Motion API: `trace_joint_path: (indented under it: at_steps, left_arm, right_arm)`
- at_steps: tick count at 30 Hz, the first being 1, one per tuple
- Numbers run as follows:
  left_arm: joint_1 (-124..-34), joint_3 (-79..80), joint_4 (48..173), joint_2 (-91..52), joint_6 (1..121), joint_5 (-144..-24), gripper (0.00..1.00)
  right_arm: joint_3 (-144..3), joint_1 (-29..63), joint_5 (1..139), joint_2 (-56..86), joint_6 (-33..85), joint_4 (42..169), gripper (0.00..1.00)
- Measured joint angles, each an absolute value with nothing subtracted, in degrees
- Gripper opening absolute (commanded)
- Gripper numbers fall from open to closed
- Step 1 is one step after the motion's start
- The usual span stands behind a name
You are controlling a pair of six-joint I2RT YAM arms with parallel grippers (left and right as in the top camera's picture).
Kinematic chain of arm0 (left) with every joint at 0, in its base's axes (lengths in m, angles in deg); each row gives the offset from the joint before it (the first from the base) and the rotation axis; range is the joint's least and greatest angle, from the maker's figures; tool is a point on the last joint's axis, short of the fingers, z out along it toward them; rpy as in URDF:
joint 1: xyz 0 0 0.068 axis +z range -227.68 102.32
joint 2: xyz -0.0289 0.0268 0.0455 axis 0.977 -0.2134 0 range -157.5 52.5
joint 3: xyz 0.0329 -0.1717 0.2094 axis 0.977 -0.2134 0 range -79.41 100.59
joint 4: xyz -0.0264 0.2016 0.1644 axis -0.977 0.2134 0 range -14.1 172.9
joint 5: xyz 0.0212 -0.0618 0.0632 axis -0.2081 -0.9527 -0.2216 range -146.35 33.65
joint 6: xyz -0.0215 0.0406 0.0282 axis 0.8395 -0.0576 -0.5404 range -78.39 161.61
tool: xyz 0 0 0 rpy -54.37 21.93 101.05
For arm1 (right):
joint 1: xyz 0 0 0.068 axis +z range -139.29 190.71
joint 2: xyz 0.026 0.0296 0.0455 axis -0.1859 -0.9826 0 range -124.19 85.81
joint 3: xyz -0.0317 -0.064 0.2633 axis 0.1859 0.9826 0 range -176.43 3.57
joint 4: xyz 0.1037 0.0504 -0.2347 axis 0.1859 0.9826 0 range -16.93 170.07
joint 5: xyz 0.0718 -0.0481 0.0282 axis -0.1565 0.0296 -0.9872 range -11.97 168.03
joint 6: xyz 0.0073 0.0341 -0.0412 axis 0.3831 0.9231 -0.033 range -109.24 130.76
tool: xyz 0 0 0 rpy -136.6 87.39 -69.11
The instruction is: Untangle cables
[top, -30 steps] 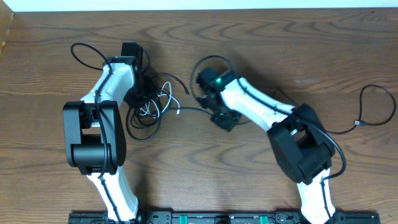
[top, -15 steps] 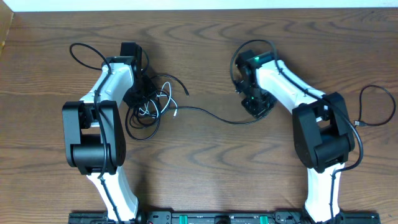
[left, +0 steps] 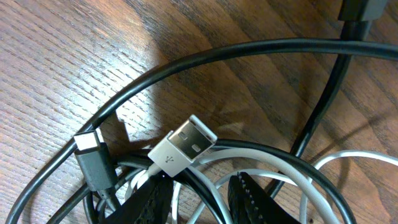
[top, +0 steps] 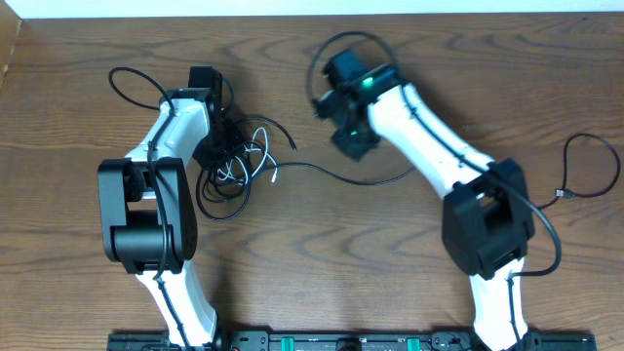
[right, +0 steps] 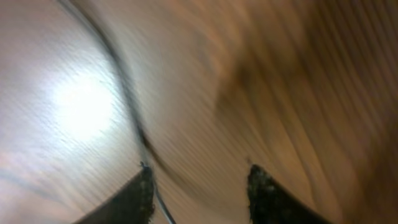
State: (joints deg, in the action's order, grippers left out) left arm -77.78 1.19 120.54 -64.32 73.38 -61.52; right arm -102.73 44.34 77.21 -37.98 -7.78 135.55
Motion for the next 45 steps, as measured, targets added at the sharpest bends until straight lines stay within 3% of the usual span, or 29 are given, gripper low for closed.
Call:
trace_joint_path:
  at_steps: [4, 7, 12, 32, 34, 37, 40, 42, 45]
  left_arm:
    - [-77.78, 1.19, 120.56, -64.32, 73.36, -61.52, 0.34]
    - [-77.78, 1.19, 120.56, -64.32, 73.36, -61.52, 0.34]
    - [-77.78, 1.19, 120.56, -64.32, 73.36, -61.52, 0.34]
    - [-77.78, 1.19, 120.56, -64.32, 73.38, -61.52, 0.34]
    - [-77.78, 1.19, 120.56, -64.32, 73.36, -61.52, 0.34]
    - [-77.78, 1.19, 120.61, -64.32, 73.38, -61.50, 0.34]
    - [-77.78, 1.19, 120.61, -64.32, 73.36, -61.39, 0.34]
    - [-77.78, 1.19, 120.63, -64.32, 73.36, -61.32, 0.34]
    - [-77.78, 1.19, 120.61, -64.32, 73.36, -61.28, 0.34]
  right_arm:
    - [-102.71, 49.02, 74.98, -37.98, -9.80, 132.49, 0.45]
    - [-102.71, 52.38, 74.34, -37.98, -11.50, 130.76, 0.54]
    - [-102.71, 55.79, 73.60, -38.00, -16.40, 129.10, 0.54]
    - [-102.69, 54.53, 67.07, -47.20, -22.98, 119.64, 0.45]
    - [-102.69, 54.50, 66.94, -48.23, -23.00, 119.07, 0.42]
    - [-102.88, 54.40, 66.74, -49.19, -23.15, 118.20, 0.15]
    - [-102.95, 54.22, 66.48, -49.32, -23.54, 118.28, 0.13]
    - [-102.99, 54.13, 66.26, -49.34, -23.57, 118.39, 0.02]
    - [-103.01, 54.11, 66.13, -49.34, -23.63, 118.46, 0.01]
